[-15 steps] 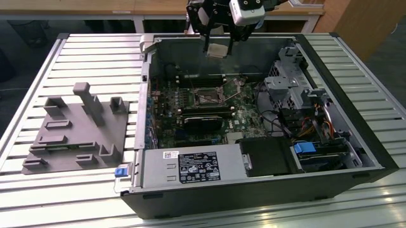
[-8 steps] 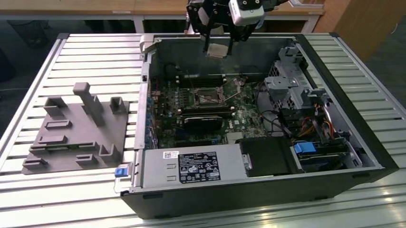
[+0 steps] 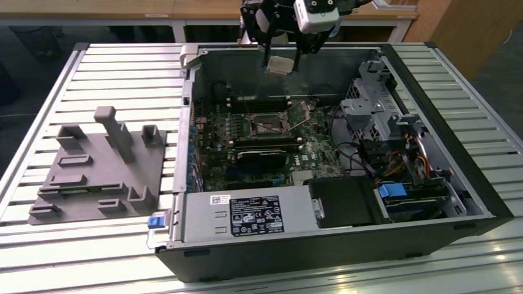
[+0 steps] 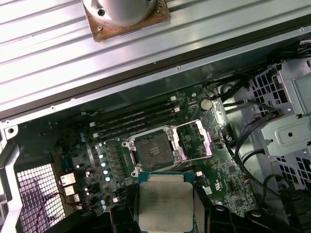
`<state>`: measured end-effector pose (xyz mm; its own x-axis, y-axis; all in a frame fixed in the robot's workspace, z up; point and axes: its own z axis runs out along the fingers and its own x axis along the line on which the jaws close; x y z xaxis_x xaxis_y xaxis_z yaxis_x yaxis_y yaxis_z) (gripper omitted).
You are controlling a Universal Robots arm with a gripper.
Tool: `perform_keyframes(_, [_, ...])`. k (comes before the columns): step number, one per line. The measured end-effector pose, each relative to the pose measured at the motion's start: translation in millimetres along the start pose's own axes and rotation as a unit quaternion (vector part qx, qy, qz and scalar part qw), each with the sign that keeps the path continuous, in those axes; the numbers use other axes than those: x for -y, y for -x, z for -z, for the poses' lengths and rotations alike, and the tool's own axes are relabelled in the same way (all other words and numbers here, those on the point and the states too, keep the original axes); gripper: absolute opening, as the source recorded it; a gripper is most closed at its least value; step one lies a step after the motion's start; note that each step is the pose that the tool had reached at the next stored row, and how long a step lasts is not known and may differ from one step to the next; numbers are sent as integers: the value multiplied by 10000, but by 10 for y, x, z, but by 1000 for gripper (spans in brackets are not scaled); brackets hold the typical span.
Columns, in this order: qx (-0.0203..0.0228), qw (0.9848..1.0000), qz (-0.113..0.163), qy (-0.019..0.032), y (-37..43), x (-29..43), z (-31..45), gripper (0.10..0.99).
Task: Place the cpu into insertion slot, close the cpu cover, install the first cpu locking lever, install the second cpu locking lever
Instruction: 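Place the cpu into insertion slot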
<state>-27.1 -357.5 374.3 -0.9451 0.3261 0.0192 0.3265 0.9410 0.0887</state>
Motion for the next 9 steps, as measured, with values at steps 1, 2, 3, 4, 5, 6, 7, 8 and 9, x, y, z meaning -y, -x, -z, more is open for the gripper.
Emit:
perform_keyframes(1, [1, 10000, -11, 0, 0, 0, 0, 541])
perform_keyframes(2, [2, 10000, -21, 1, 0, 0, 0, 541])
perform_keyframes(3, [3, 10000, -30, 1, 0, 0, 0, 541])
perform_keyframes(4, [4, 10000, -40, 1, 0, 0, 0, 541])
perform_keyframes(5, [5, 10000, -50, 1, 0, 0, 0, 541])
perform_keyframes(6, [5, 10000, -59, 1, 0, 0, 0, 541])
perform_keyframes(7, [6, 10000, -68, 1, 0, 0, 0, 541])
perform_keyframes(8, [7, 10000, -77, 2, 0, 0, 0, 541])
perform_keyframes(9, [8, 10000, -87, 2, 0, 0, 0, 541])
